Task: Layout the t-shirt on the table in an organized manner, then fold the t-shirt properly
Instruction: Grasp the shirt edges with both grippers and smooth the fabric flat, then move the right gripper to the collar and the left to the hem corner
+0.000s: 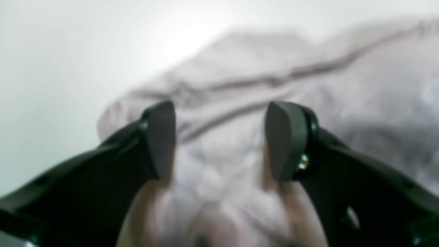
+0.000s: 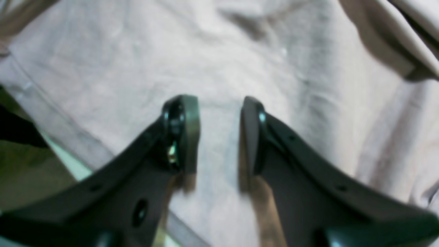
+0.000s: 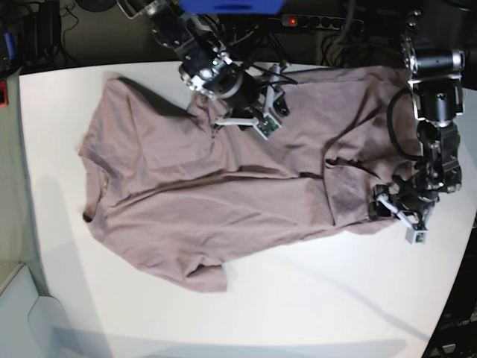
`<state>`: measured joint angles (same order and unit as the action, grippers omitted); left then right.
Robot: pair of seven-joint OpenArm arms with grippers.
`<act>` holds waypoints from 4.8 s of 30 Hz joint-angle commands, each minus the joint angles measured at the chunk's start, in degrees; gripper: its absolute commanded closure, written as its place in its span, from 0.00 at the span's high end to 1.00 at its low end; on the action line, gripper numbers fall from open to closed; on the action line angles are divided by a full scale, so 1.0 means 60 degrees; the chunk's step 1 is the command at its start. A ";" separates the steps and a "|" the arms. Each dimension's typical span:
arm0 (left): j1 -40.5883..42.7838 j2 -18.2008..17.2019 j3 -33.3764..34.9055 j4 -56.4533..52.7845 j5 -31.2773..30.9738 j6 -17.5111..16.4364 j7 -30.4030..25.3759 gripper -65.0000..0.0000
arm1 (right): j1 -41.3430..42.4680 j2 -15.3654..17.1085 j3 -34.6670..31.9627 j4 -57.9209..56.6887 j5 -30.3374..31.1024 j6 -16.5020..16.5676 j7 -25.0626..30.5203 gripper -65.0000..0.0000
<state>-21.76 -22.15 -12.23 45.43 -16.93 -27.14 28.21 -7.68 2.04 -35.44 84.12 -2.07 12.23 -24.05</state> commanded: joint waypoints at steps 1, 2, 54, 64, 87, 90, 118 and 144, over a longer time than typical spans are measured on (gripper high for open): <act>-0.0293 -0.0169 -0.0020 -0.0165 -0.0087 0.0002 -0.0342 0.63 | -0.0177 0.0150 -0.0005 0.0156 0.0029 0.0020 -0.0262 0.35; -0.0440 -0.0169 -0.0020 -0.0443 -0.0087 0.0002 -0.0533 0.63 | -0.0339 0.0267 -0.0005 0.0244 0.0029 0.0020 -0.0262 0.35; 0.3780 -0.1619 -0.1544 0.4069 -0.5655 0.0076 0.1167 0.63 | -0.0998 0.2245 0.2530 0.3761 0.0015 -0.0038 -0.0335 0.59; 0.3897 0.0505 -0.2731 0.6927 -0.5640 0.0105 0.3892 0.63 | 0.0160 0.2231 0.3042 0.2003 0.0015 0.0006 -0.0335 0.59; 0.3238 0.2425 -0.2218 0.5930 -0.0160 0.0032 0.3863 0.63 | 0.0423 0.2275 0.3365 0.0156 -0.0029 0.0020 -0.0291 0.56; 0.3194 0.2088 -0.2218 0.5227 -0.0175 0.0017 0.3189 0.63 | 0.0423 0.2275 0.3409 0.0171 -0.0029 0.0226 -0.0277 0.40; 0.1568 0.1311 -0.2218 0.4187 -0.0160 0.0002 0.2867 0.63 | -0.3928 0.2216 0.5255 0.4640 0.0015 0.0709 -0.0335 0.00; 0.3604 0.0432 -0.2292 0.7220 -0.2006 -0.0027 0.4347 0.63 | -0.3635 0.2216 0.6925 0.5021 0.0015 0.0709 -0.0350 0.56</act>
<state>0.60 -18.87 -25.69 87.92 -28.73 -27.24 54.74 -29.32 14.76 5.87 113.34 -2.31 16.73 -27.66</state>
